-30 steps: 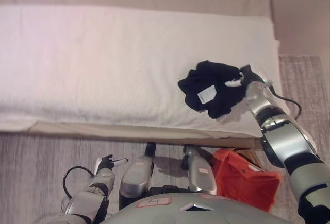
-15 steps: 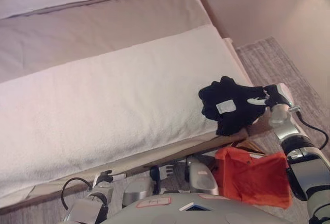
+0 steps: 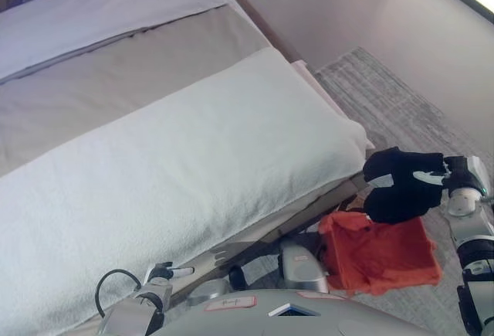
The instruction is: Put the clothes on the bed into the basket.
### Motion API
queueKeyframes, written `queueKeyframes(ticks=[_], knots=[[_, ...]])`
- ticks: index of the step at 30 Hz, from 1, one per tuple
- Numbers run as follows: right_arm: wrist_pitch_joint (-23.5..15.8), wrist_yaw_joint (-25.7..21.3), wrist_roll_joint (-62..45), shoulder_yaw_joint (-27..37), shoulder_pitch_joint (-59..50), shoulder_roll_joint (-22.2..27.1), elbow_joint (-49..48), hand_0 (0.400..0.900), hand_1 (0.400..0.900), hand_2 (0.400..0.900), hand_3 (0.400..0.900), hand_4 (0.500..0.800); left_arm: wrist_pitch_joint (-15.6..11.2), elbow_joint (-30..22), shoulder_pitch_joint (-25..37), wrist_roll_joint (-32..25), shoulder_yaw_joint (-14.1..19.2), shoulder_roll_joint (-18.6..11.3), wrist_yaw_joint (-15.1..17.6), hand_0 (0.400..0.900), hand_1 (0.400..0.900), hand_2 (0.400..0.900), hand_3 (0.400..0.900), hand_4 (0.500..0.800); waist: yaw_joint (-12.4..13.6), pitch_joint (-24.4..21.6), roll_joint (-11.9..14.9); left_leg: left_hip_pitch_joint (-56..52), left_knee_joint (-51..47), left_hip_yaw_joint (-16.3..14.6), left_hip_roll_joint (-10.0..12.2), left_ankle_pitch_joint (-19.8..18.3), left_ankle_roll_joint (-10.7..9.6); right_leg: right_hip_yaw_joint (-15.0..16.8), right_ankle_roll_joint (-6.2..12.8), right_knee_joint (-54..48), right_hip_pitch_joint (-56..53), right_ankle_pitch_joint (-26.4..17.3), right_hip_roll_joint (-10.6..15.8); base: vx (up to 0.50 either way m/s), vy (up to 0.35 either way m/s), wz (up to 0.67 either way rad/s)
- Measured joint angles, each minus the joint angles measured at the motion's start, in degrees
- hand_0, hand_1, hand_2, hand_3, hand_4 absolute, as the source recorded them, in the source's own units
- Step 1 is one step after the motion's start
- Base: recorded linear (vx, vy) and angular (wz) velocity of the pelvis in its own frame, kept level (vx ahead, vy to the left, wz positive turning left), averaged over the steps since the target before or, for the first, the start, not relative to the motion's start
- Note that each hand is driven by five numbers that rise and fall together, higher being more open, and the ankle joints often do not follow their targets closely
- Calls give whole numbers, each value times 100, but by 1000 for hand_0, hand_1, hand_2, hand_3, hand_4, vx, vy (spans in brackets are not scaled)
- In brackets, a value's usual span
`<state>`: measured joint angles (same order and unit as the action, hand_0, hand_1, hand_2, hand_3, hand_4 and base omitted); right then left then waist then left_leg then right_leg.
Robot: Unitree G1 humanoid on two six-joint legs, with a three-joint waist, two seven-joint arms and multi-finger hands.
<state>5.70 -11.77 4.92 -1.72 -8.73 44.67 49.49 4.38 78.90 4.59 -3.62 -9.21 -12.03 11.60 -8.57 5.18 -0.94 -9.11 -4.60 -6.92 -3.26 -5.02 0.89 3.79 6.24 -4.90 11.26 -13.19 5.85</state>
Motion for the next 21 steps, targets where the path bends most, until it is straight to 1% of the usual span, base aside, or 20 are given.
queueKeyframes(ticks=[5,11,13,15,19,20,21], knots=[[17,90,0,3,181,4,52,400,400,400,400,500,-14,-9,90,79,-3,18,-15,900,900,900,900,800,-211,5,-101,-32,-10,-99,4,-1,0,75,0,-1,10,0,-28,2,11,-14],[36,221,-15,-2,176,1,525,400,400,400,400,500,-6,-10,276,80,-8,20,-46,900,900,900,900,800,-213,131,-229,-81,-60,-238,-2,-3,3,203,2,-4,20,2,-73,-7,8,-8],[26,227,-44,-7,76,-33,849,400,400,400,400,500,0,-7,281,80,-25,20,-47,900,900,900,900,800,-210,178,-265,-79,-67,-270,-1,-15,21,220,10,-4,40,8,-85,0,0,0],[45,229,-125,-11,-133,-45,1403,400,400,400,400,500,-5,-7,281,78,-86,21,-54,900,900,900,900,800,-206,239,-331,-49,-69,-275,13,-14,36,202,116,-11,69,76,-85,0,0,0],[60,233,-228,-10,-436,-46,2049,400,400,400,400,500,-5,-7,288,75,-88,19,-105,900,900,900,900,800,-216,377,-452,-24,-71,-284,37,-13,39,153,170,-19,101,114,-102,0,2,2],[68,235,-236,-11,-543,-44,2198,510,510,510,510,566,-6,-8,310,75,-89,20,-105,900,900,900,900,800,-213,425,-513,-15,-72,-283,65,-11,44,102,241,-14,101,166,-109,3,-6,6],[80,242,-238,-11,-630,-45,2331,563,563,563,563,598,-7,-10,327,74,-90,21,-105,900,900,900,900,800,-192,455,-601,-1,-74,-274,122,-9,50,1,293,6,109,200,-122,2,-3,9]])
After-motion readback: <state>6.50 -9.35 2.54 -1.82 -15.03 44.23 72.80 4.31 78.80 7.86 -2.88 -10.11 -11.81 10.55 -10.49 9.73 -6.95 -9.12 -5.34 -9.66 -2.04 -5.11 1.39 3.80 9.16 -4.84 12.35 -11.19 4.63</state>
